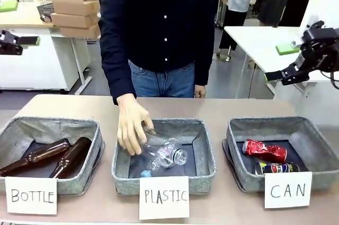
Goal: Sort the can waste into the basket.
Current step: Pick up the can waste from the table and place it in the right Fabric basket.
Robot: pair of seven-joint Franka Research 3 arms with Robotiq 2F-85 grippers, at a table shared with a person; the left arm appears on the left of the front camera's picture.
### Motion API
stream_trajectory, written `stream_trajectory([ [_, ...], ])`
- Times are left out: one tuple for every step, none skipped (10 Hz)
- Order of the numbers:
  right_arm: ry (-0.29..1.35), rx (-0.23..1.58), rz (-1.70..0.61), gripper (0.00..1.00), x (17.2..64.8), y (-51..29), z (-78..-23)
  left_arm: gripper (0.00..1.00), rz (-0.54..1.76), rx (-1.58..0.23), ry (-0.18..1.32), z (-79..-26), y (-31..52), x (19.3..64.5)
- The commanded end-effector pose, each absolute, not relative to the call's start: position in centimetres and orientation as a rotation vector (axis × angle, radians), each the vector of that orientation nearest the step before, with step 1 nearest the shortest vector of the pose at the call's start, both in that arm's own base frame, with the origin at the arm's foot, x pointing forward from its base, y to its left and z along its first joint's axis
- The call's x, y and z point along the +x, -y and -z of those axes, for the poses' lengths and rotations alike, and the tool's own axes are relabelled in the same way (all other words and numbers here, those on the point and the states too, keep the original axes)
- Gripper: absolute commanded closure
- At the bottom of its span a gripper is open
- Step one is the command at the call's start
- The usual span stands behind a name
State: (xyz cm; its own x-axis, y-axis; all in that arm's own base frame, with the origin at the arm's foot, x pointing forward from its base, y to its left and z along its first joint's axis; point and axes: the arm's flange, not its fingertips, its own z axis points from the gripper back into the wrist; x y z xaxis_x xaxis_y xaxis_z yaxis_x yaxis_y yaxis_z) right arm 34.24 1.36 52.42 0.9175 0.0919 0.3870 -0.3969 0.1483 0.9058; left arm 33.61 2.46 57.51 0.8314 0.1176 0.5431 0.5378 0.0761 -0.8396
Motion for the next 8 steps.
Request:
stream_trajectory([
  [0.268,1.379,-0.386,0.00,34.10,-1.26,-52.31,0.00,0.324,-1.497,0.566,-57.79,-2.48,33.64],
  [0.268,1.379,-0.386,0.00,34.10,-1.26,-52.31,0.00,0.324,-1.497,0.566,-57.79,-2.48,33.64],
  [0.268,1.379,-0.386,0.00,34.10,-1.26,-52.31,0.00,0.324,-1.497,0.566,-57.79,-2.48,33.64],
  [0.268,1.379,-0.386,0.00,34.10,-1.26,-52.31,0.00,0.324,-1.497,0.566,-57.79,-2.48,33.64],
  [0.268,1.379,-0.386,0.00,34.10,-1.26,-52.31,0.00,0.324,-1.497,0.566,-57.79,-2.48,33.64],
  [0.268,1.379,-0.386,0.00,34.10,-1.26,-52.31,0.00,0.324,-1.497,0.566,-57.79,-2.48,33.64],
  [0.268,1.379,-0.386,0.00,34.10,-1.26,-52.31,0.00,0.324,-1.497,0.566,-57.79,-2.48,33.64],
  [0.268,1.379,-0.386,0.00,34.10,-1.26,-52.31,0.00,0.324,-1.497,0.566,-57.79,-2.48,33.64],
])
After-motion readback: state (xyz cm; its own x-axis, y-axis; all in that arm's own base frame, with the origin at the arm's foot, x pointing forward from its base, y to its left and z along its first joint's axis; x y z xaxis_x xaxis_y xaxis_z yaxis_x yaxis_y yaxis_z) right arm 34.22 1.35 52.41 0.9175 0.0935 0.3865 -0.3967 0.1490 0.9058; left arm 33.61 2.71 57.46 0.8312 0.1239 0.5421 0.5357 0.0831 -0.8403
